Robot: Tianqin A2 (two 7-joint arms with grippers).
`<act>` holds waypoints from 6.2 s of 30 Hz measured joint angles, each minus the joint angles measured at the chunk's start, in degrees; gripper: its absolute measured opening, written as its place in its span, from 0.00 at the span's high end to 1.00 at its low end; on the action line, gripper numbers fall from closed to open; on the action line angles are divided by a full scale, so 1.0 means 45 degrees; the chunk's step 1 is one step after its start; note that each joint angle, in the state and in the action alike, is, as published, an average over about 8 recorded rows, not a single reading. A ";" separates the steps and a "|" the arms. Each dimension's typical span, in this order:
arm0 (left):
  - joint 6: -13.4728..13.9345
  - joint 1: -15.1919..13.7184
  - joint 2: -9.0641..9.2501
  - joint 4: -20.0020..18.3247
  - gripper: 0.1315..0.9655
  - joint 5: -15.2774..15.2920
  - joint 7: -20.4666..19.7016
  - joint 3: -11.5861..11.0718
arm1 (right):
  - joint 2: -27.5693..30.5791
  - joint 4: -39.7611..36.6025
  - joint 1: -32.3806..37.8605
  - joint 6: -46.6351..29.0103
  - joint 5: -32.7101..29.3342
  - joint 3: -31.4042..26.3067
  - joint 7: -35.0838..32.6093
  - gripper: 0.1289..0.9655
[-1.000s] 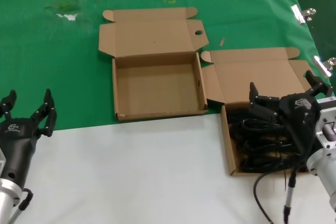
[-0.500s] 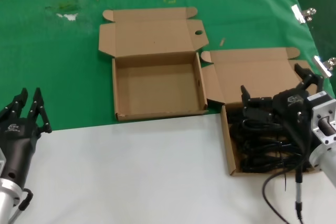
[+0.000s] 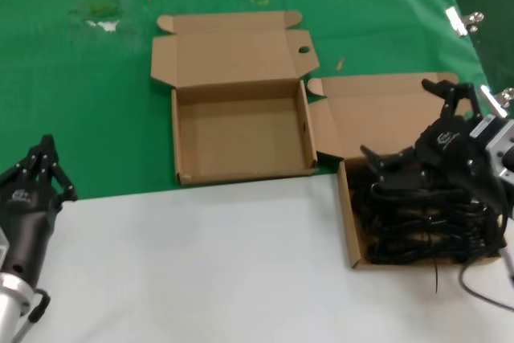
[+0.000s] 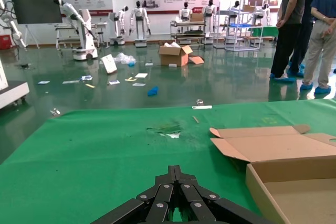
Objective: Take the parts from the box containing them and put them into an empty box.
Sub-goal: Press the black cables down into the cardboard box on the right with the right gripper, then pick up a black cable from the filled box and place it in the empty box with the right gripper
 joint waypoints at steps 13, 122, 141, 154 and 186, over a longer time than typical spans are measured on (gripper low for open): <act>0.0000 0.0000 0.0000 0.0000 0.99 0.0000 0.0000 0.0000 | 0.1319 -0.1562 0.2211 -0.4599 -0.0899 -0.0103 -0.2269 0.00; 0.0000 0.0000 0.0000 0.0000 0.99 0.0004 -0.0004 0.0000 | 0.0803 -0.3278 0.4361 -0.8012 -0.3120 -0.0039 -0.4717 0.95; 0.0000 0.0000 0.0000 0.0000 0.99 0.0003 -0.0004 0.0000 | -0.2846 -0.4731 0.6432 -0.6372 -0.4143 -0.1252 -0.4679 0.95; 0.0000 0.0000 0.0000 0.0000 0.99 0.0003 -0.0004 0.0000 | -0.5419 -0.7111 0.7581 -0.5650 -0.4338 -0.2091 -0.6336 0.95; 0.0000 0.0000 0.0000 0.0000 0.99 0.0003 -0.0003 0.0000 | -1.0093 -1.9247 1.1699 -0.4242 -0.1999 0.0320 -1.7251 0.95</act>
